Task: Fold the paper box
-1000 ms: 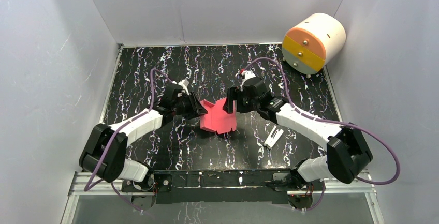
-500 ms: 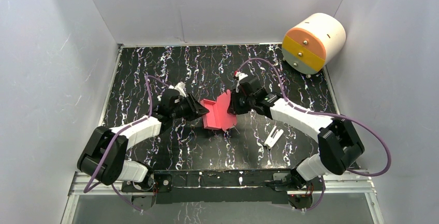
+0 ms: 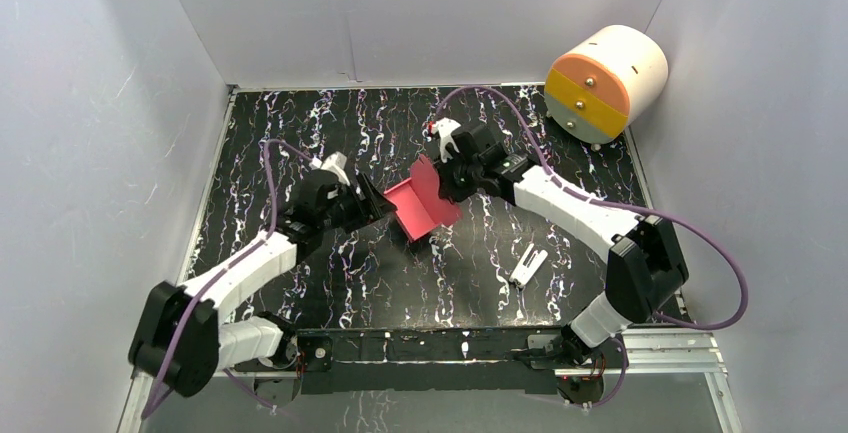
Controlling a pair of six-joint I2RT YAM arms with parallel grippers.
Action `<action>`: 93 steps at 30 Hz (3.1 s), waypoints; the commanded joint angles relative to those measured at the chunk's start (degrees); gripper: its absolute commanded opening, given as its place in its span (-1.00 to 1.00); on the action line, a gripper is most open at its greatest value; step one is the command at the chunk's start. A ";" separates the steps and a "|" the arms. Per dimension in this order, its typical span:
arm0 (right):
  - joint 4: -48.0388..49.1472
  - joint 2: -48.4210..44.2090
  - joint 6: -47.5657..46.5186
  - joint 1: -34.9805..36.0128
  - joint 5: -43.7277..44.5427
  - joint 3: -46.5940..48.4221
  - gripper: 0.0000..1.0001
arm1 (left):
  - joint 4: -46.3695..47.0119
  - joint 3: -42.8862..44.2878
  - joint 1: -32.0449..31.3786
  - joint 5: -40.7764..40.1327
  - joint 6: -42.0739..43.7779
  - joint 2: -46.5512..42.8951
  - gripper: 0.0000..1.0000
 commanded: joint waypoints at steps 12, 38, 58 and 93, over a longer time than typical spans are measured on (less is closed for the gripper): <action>-19.56 11.76 -32.09 0.17 -11.93 20.87 -1.00 | -28.32 10.92 0.37 -24.52 26.49 -20.81 0.54; -18.69 15.68 -39.99 6.49 -6.74 28.60 0.45 | -22.17 7.89 8.69 -8.54 34.87 -17.72 0.61; 11.39 -9.69 -22.94 -3.42 -11.22 -8.02 0.56 | -27.18 24.95 8.64 7.51 44.10 4.96 0.36; 19.42 -3.52 -24.10 -6.35 -21.05 -13.25 -0.62 | -29.74 31.41 5.00 17.18 50.41 17.80 -0.29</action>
